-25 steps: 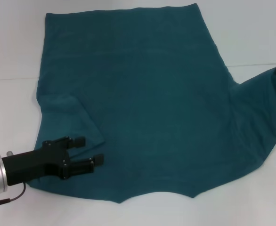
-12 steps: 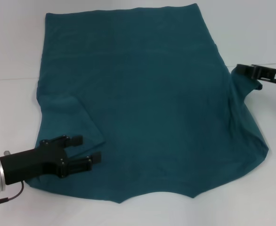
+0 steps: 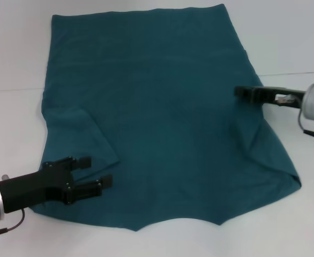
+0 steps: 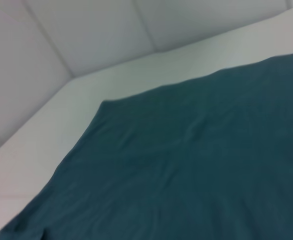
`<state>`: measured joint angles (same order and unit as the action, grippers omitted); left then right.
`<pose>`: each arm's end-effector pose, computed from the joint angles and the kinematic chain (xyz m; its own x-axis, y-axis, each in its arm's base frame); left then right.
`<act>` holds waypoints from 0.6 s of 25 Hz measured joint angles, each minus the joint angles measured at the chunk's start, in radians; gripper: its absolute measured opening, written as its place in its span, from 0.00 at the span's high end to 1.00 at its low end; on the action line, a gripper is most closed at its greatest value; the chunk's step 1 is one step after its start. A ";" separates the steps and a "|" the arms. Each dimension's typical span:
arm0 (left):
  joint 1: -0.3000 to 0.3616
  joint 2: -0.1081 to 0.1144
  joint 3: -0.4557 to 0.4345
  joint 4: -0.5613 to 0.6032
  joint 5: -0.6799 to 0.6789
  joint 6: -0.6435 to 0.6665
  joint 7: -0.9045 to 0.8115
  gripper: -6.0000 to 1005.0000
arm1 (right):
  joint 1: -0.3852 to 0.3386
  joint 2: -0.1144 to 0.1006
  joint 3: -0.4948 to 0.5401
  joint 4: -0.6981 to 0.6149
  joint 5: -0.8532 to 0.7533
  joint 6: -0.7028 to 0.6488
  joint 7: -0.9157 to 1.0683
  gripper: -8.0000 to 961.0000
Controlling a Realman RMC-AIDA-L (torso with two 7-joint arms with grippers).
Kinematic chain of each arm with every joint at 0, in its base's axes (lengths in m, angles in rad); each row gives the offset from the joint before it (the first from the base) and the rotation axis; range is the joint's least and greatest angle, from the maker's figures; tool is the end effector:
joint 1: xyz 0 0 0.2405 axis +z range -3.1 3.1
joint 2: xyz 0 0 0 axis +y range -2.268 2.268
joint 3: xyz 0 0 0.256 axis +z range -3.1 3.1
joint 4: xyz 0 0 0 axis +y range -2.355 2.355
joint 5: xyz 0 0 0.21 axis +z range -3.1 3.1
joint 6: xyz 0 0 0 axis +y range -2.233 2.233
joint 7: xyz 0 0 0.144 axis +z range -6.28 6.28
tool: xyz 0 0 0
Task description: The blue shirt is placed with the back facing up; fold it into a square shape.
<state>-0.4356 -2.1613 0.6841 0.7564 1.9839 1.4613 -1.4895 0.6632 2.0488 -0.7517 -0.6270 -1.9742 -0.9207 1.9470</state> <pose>-0.2755 0.3192 -0.0114 0.7025 0.4444 0.5559 0.6204 -0.7652 -0.1722 0.2710 0.4290 0.0254 0.4787 -0.5851 -0.6546 -0.8762 -0.3652 -0.3144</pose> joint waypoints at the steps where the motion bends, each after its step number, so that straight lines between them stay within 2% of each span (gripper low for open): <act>1: 0.000 0.000 0.000 -0.002 0.000 -0.001 0.000 0.13 | 0.005 0.003 -0.012 0.008 0.000 0.001 -0.015 0.91; 5: 0.000 0.000 0.000 -0.007 0.001 -0.003 0.000 0.13 | 0.014 0.021 -0.022 0.009 0.003 0.005 -0.033 0.90; 8: 0.000 0.000 0.000 -0.007 0.000 -0.003 0.000 0.13 | 0.012 0.024 -0.013 0.006 0.013 0.007 -0.035 0.67; 15: -0.003 0.000 0.000 -0.007 0.005 -0.015 0.000 0.13 | -0.029 0.014 0.014 -0.001 0.090 0.006 -0.085 0.49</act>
<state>-0.4384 -2.1613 0.6842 0.7498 1.9885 1.4467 -1.4894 0.6340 2.0632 -0.7379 -0.6282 -1.8840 -0.9149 1.8617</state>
